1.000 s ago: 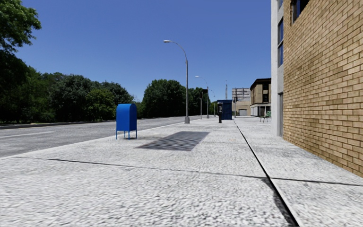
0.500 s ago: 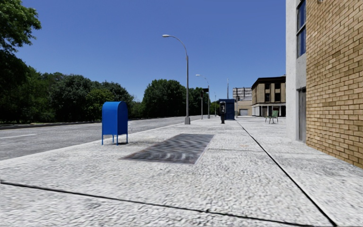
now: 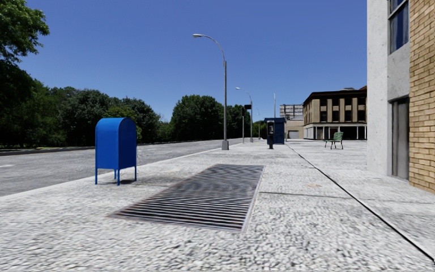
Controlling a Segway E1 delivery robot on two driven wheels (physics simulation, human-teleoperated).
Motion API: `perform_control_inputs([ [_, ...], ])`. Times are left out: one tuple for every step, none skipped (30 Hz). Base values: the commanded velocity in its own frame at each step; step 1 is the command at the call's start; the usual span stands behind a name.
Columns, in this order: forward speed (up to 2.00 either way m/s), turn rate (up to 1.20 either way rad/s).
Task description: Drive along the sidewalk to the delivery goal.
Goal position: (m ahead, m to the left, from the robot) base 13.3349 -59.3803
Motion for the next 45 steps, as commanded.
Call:
perform_control_inputs([
  [2.0,-0.1],
  [2.0,-0.1],
  [2.0,-0.1],
  [2.0,-0.1],
  [2.0,-0.03],
  [2.0,0.0],
  [2.0,0.0],
  [2.0,0.0],
  [2.0,0.0],
  [2.0,0.0],
  [2.0,-0.14],
  [2.0,-0.14],
  [2.0,-0.36],
  [2.0,-0.41],
  [2.0,-0.42],
  [2.0,-0.42],
  [2.0,-0.43],
  [2.0,-0.43],
  [2.0,-0.43],
  [2.0,-0.43],
  [2.0,-0.43],
  [2.0,-0.43],
  [2.0,-0.44],
  [2.0,-0.44],
  [2.0,-0.44],
  [2.0,-0.45],
  [2.0,-0.45],
  [2.0,-0.45],
  [2.0,-0.45],
  [2.0,-0.45],
  [2.0,-0.45],
  [2.0,-0.45],
  [2.0,-0.45],
  [2.0,-0.45],
  [2.0,-0.45],
  [2.0,-0.45],
  [2.0,-0.45],
  [2.0,-0.45],
  [2.0,-0.45],
  [2.0,-0.45],
  [2.0,-0.45],
  [2.0,-0.45],
  [2.0,-0.45],
  [2.0,-0.45],
  [2.0,-0.45],
])
